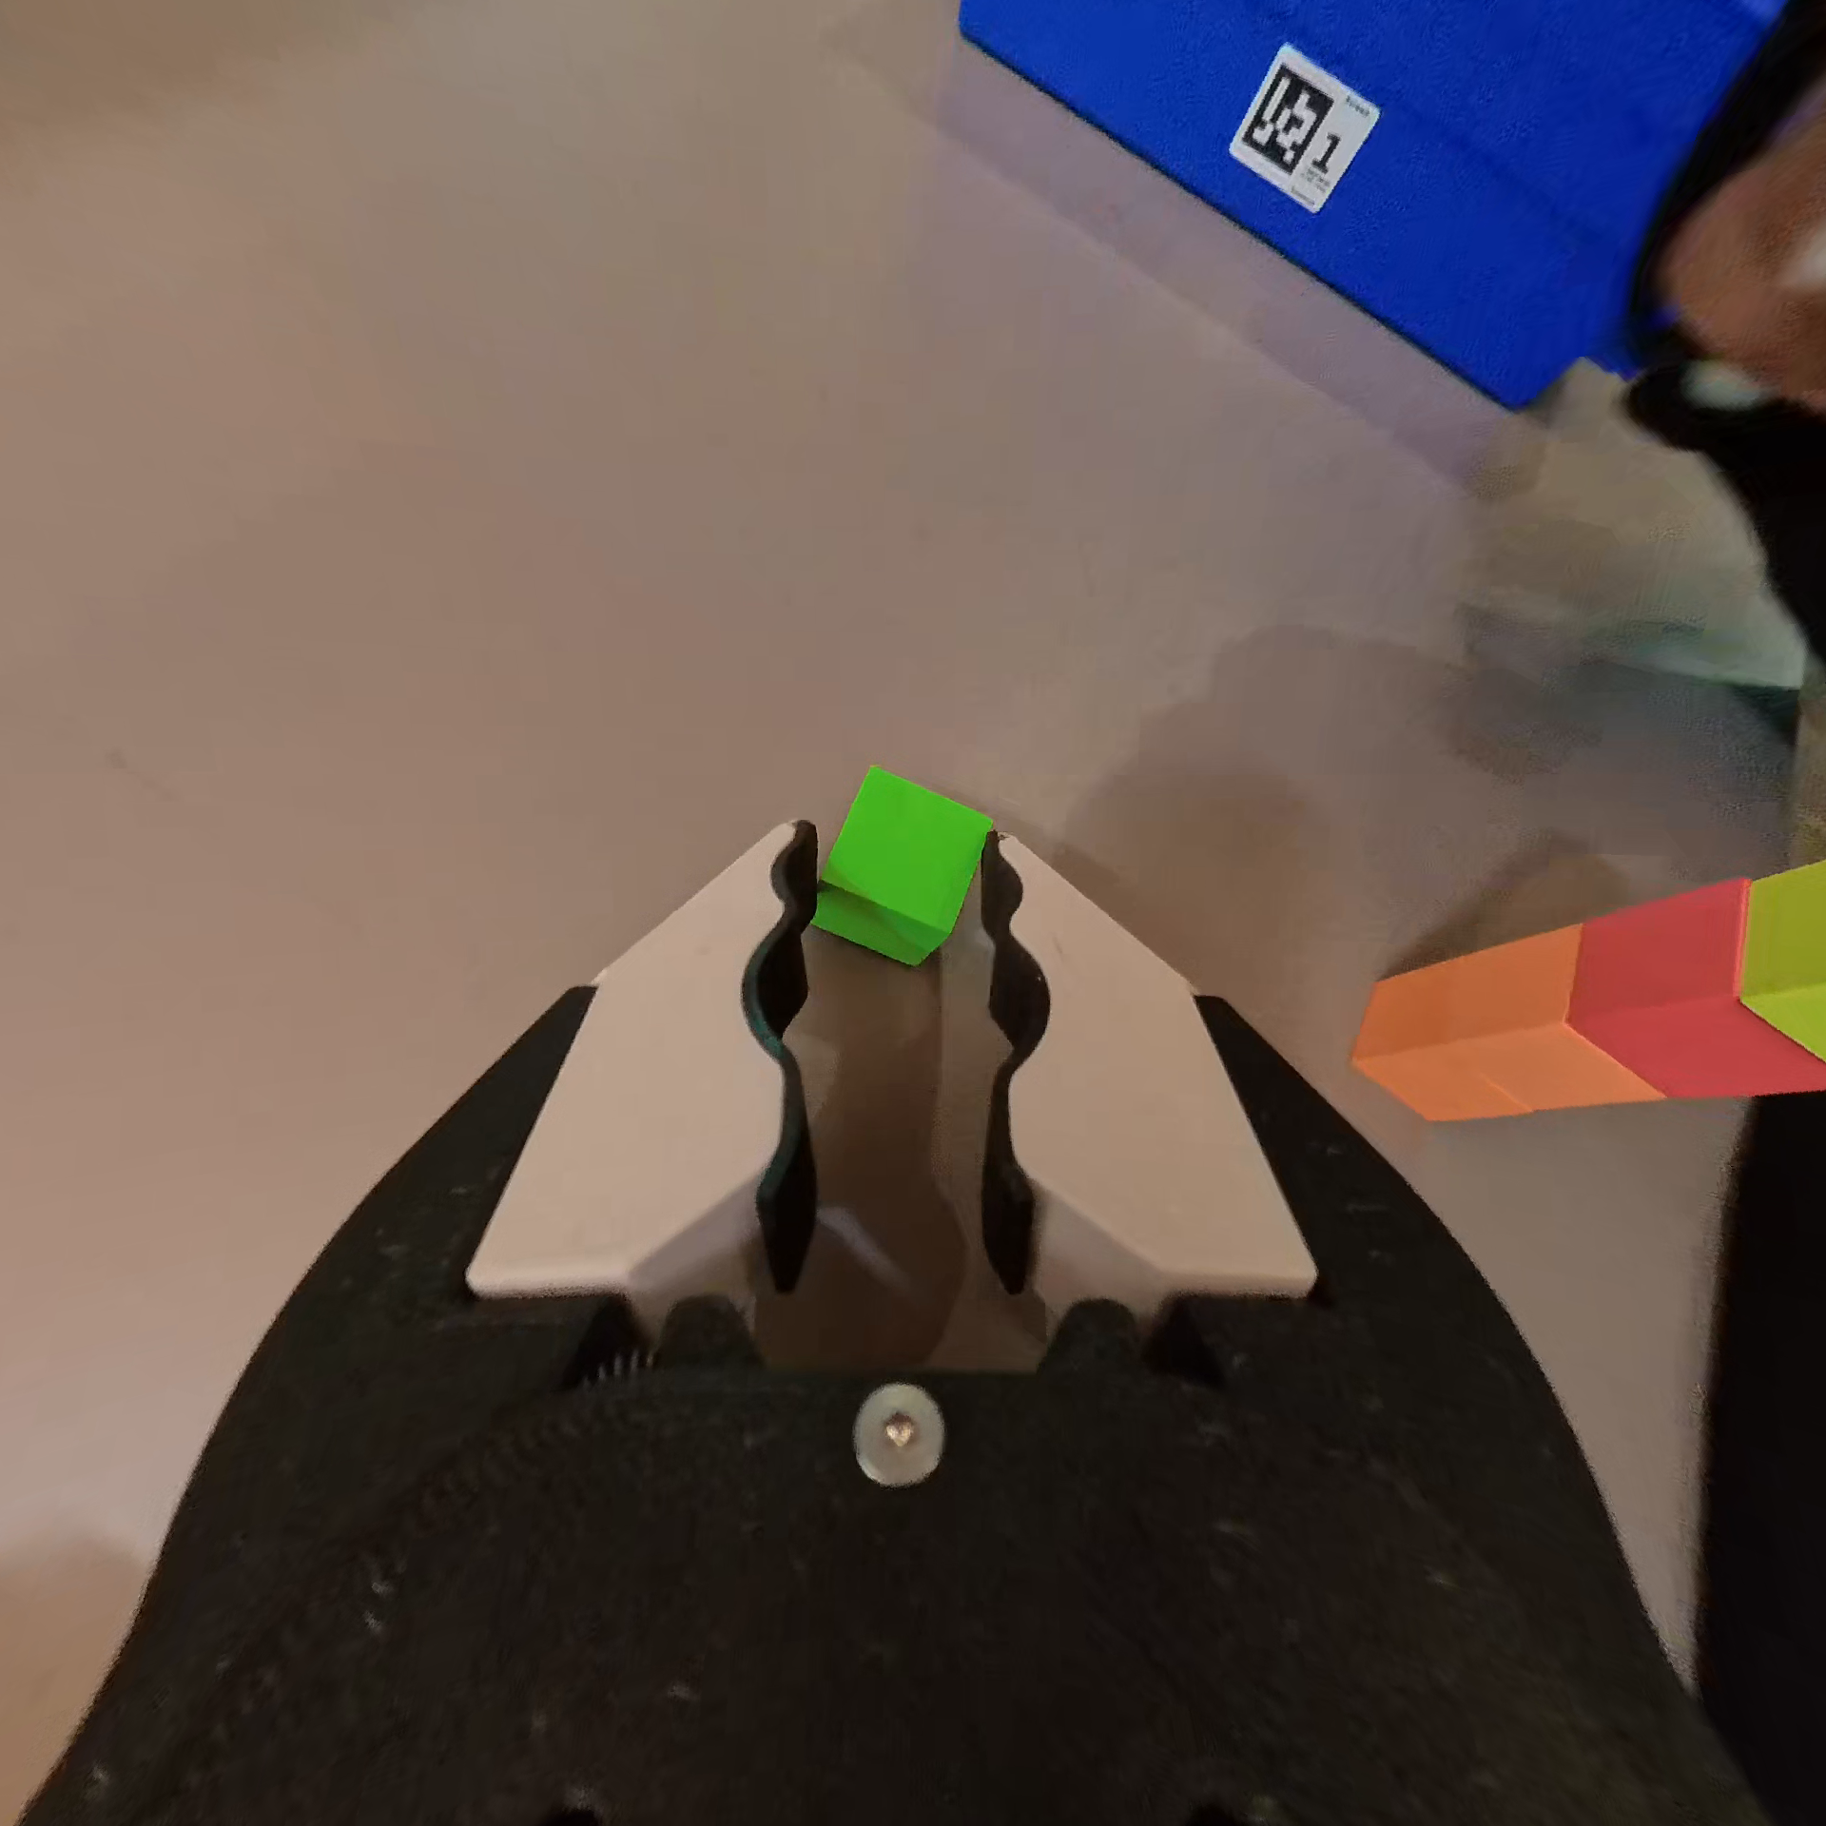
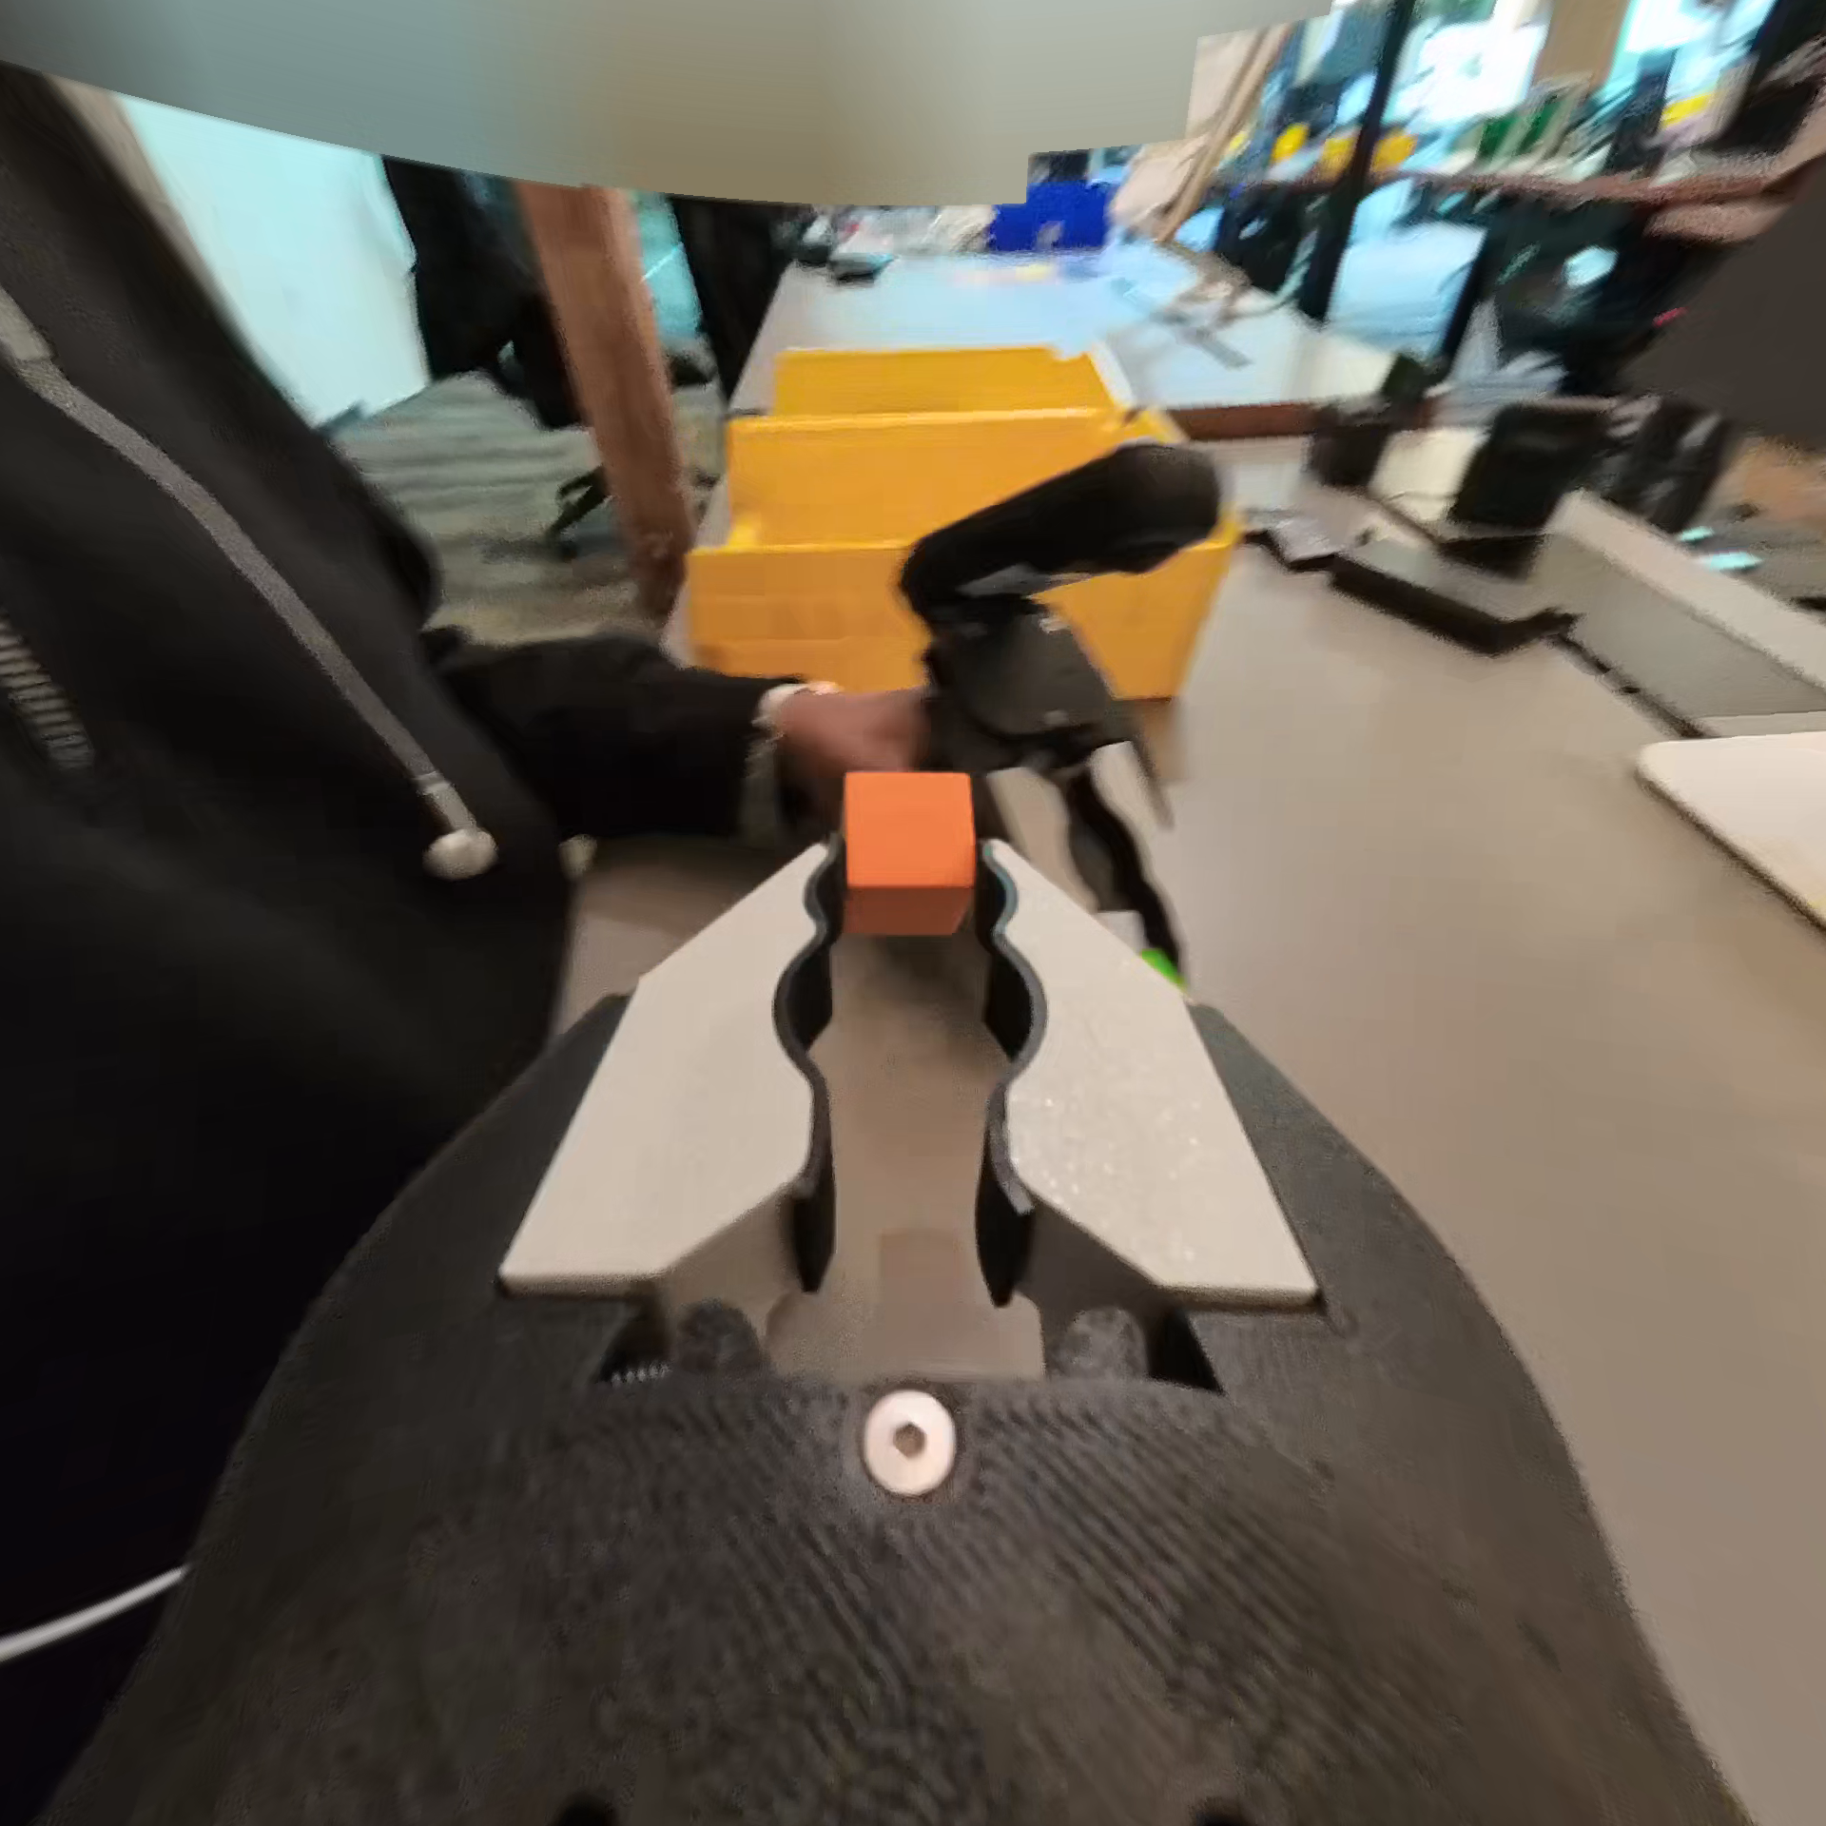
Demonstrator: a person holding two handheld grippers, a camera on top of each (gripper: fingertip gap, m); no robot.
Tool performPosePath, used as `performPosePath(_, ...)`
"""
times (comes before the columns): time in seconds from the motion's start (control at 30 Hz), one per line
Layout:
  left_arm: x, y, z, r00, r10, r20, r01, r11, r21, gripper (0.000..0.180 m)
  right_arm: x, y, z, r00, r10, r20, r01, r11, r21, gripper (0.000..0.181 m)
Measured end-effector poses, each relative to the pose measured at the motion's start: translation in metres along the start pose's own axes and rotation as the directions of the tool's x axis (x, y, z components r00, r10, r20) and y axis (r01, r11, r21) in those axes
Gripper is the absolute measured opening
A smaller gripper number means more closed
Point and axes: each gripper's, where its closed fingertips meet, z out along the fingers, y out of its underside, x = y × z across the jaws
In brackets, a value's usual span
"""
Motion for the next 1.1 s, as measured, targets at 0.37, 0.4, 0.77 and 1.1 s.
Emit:
performPosePath(0.37,-0.001,0.006,0.006,0.996,0.067,0.064,-0.063,0.996,-0.059,0.030,-0.050,0.030,-0.007,0.998,-0.004,0.062,0.018,0.973,-0.230,0.024)
performPosePath(0.4,-0.002,0.007,0.006,0.996,0.059,0.062,-0.055,0.996,-0.065,0.030,-0.049,0.031,-0.005,0.998,-0.014,0.062,0.029,0.969,-0.244,0.024)
performPosePath(0.77,0.002,0.011,0.006,0.998,-0.048,-0.030,0.046,0.996,-0.074,0.037,-0.053,0.031,0.002,0.994,-0.061,0.086,0.083,0.956,-0.281,0.024)
performPosePath(1.1,0.002,0.011,0.006,1.000,-0.020,-0.010,0.019,0.997,-0.081,0.038,-0.049,0.029,-0.002,0.996,-0.060,0.070,0.077,0.959,-0.272,0.024)
